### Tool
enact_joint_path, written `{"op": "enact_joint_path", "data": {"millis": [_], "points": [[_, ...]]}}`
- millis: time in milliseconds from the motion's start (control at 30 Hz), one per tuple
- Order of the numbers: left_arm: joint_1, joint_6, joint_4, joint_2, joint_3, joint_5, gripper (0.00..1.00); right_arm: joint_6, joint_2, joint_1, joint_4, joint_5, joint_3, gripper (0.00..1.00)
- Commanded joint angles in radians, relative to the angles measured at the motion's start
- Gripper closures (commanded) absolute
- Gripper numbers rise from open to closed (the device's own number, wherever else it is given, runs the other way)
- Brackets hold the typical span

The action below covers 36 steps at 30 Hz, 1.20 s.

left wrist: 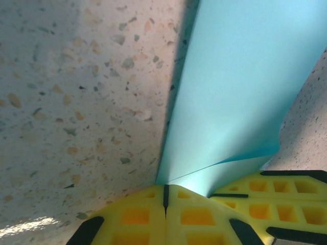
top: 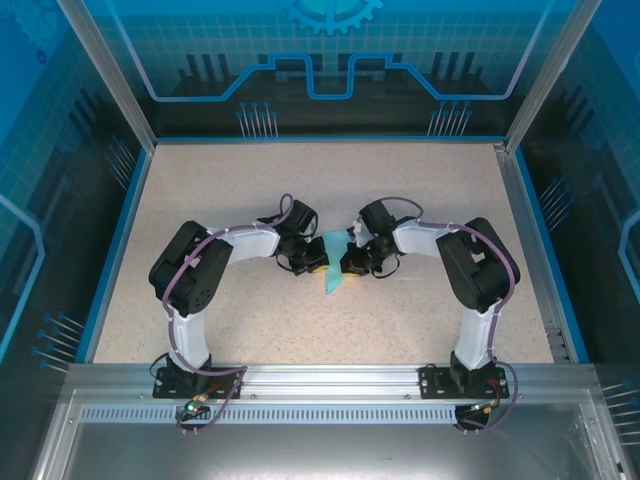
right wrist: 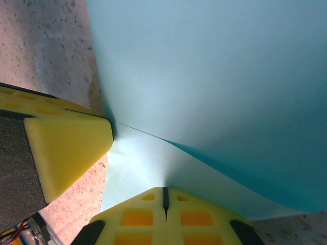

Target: Fold a paper plane with a square sheet of paper (pick it up from the middle)

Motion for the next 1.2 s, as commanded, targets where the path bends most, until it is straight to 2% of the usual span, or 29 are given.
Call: {"op": "enact_joint_path", "data": {"millis": [0, 167, 467, 767, 1033, 1167], "points": [[-0.008, 0.02, -0.136, 0.057, -0.012, -0.065, 1.0, 0.012, 0.007, -0.022, -0.012, 0.027, -0.021, 0.96], [-0.009, 0.023, -0.144, 0.056, -0.012, -0.07, 1.0, 0.03, -0.063, -0.033, 0.023, 0.014, -0.015, 0.96], [-0.011, 0.031, -0.156, 0.058, -0.012, -0.074, 1.0, 0.061, 0.036, -0.08, 0.017, 0.058, -0.025, 0.96], [-0.011, 0.033, -0.159, 0.062, -0.012, -0.079, 1.0, 0.076, -0.057, -0.106, 0.026, 0.051, -0.019, 0.96], [-0.013, 0.031, -0.155, 0.064, -0.013, -0.078, 1.0, 0.1, 0.016, -0.132, 0.061, 0.095, -0.04, 0.96], [-0.014, 0.033, -0.156, 0.064, -0.014, -0.078, 1.0, 0.108, 0.0, -0.132, 0.043, 0.126, -0.043, 0.96]]}}
